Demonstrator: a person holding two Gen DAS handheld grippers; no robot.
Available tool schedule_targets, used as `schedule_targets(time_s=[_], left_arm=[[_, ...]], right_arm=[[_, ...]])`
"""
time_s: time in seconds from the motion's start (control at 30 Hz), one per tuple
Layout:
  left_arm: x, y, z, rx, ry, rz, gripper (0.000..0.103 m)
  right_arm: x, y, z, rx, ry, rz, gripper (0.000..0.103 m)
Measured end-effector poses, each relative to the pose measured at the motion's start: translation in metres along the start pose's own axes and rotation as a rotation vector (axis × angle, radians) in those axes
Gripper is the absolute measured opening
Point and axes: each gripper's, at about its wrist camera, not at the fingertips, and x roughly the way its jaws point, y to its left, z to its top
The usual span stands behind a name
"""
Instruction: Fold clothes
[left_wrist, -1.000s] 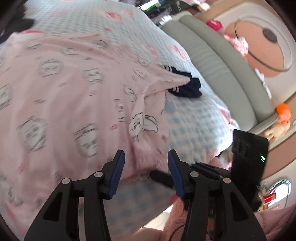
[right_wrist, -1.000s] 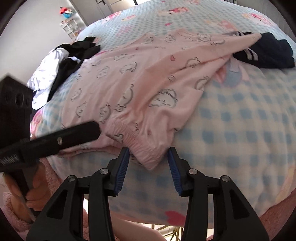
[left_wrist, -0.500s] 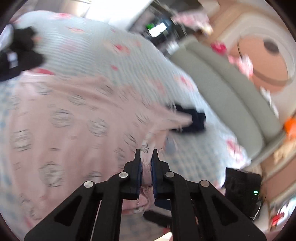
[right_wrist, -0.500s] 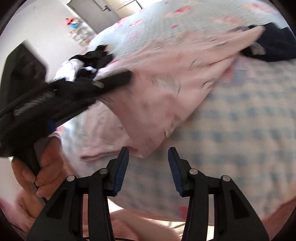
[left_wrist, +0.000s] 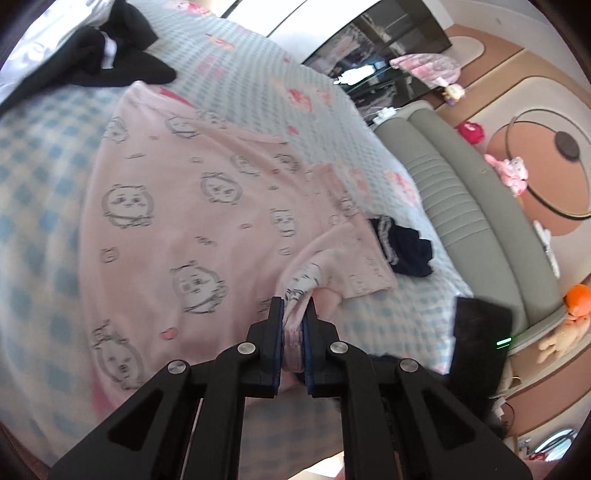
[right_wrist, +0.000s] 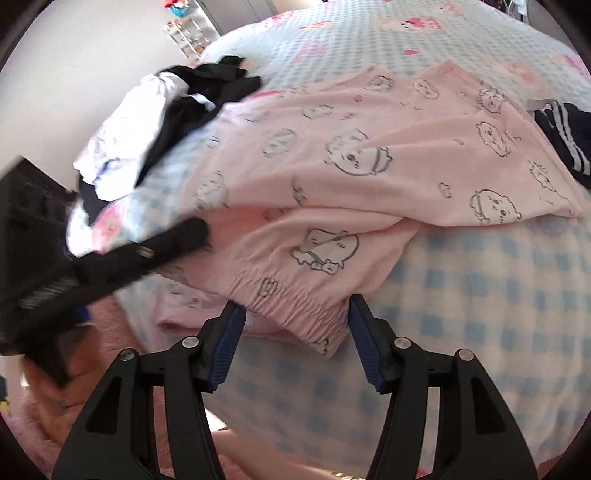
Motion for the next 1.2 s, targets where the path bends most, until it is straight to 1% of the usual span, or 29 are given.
schedule_targets(time_s=[0.03, 0.07, 0.1, 0.2, 0.27, 0.33, 0.43, 0.5, 0.53, 0.6, 0.63, 0.67, 0.7, 0.73, 0.77, 0.8, 0.83, 0.87, 0.9, 0.97, 1.03, 1.1, 1.17, 1.2], left_arm=[[0.000, -0.003, -0.001, 0.008, -0.003, -0.001, 0.010], [0.000, -0.006, -0.003, 0.016, -0.006, -0.002, 0.010], [0.000, -0.007, -0.004, 0.019, -0.010, -0.004, 0.010], [0.000, -0.011, -0.007, 0.029, -0.020, -0.008, 0.010], [0.004, -0.008, -0.008, 0.012, -0.002, -0.034, 0.010], [0.009, -0.009, -0.012, 0.016, 0.012, -0.039, 0.010], [0.020, -0.012, -0.017, 0.022, 0.056, -0.064, 0.011], [0.035, -0.003, -0.019, -0.024, 0.111, -0.084, 0.017], [0.045, 0.001, -0.020, -0.036, 0.148, -0.085, 0.023], [0.062, 0.008, -0.025, -0.043, 0.218, -0.040, 0.020], [0.063, 0.007, -0.026, -0.035, 0.219, -0.025, 0.017], [0.063, 0.006, -0.027, -0.025, 0.218, -0.010, 0.015], [0.061, 0.005, -0.025, -0.023, 0.208, -0.011, 0.014], [0.059, 0.003, -0.024, -0.021, 0.198, -0.012, 0.012], [0.057, 0.002, -0.021, -0.026, 0.187, -0.019, 0.010], [0.054, -0.001, -0.016, -0.029, 0.176, -0.032, 0.010], [0.049, -0.004, -0.011, -0.023, 0.159, -0.044, 0.009], [0.044, -0.010, -0.006, -0.012, 0.148, -0.061, 0.009], [0.040, -0.015, -0.002, -0.003, 0.144, -0.084, 0.009], [0.033, -0.026, 0.008, 0.031, 0.161, -0.126, 0.009], [0.020, -0.038, 0.017, 0.100, 0.130, -0.095, 0.009], [0.005, -0.042, 0.025, 0.118, 0.088, -0.084, 0.009], [-0.009, -0.042, 0.032, 0.124, 0.043, -0.073, 0.009], [-0.016, -0.040, 0.035, 0.121, 0.019, -0.067, 0.009]], right_arm=[[0.003, -0.005, -0.002, 0.013, 0.014, -0.038, 0.058], [0.003, -0.008, -0.004, 0.025, 0.016, -0.047, 0.058], [0.001, -0.010, -0.005, 0.035, 0.012, -0.042, 0.056], [-0.004, -0.017, -0.010, 0.066, 0.000, -0.028, 0.055], [-0.008, -0.021, -0.013, 0.087, -0.008, -0.018, 0.054], [-0.012, -0.026, -0.016, 0.108, -0.016, -0.009, 0.054], [-0.017, -0.033, -0.020, 0.139, -0.028, 0.006, 0.054], [-0.021, -0.037, -0.023, 0.160, -0.036, 0.015, 0.054], [-0.023, -0.040, -0.025, 0.171, -0.040, 0.020, 0.054], [-0.023, -0.043, -0.028, 0.184, -0.037, 0.017, 0.054], [-0.019, -0.043, -0.029, 0.183, -0.024, 0.004, 0.054], [-0.015, -0.042, -0.030, 0.183, -0.012, -0.009, 0.052], [-0.015, -0.042, -0.032, 0.178, -0.014, -0.022, 0.051], [-0.018, -0.041, -0.033, 0.173, -0.024, -0.036, 0.050], [-0.021, -0.040, -0.034, 0.167, -0.033, -0.050, 0.050], [-0.024, -0.041, -0.036, 0.167, -0.038, -0.067, 0.045], [-0.027, -0.043, -0.037, 0.170, -0.042, -0.086, 0.044], [-0.029, -0.045, -0.039, 0.173, -0.045, -0.104, 0.044], [-0.030, -0.046, -0.039, 0.189, -0.043, -0.093, 0.044], [-0.031, -0.051, -0.039, 0.236, -0.033, -0.024, 0.047], [-0.030, -0.050, -0.037, 0.256, -0.021, 0.026, 0.052], [-0.028, -0.047, -0.034, 0.271, -0.008, 0.072, 0.053], [-0.029, -0.042, -0.027, 0.257, -0.014, 0.082, 0.053], [-0.031, -0.037, -0.023, 0.244, -0.023, 0.087, 0.055]])
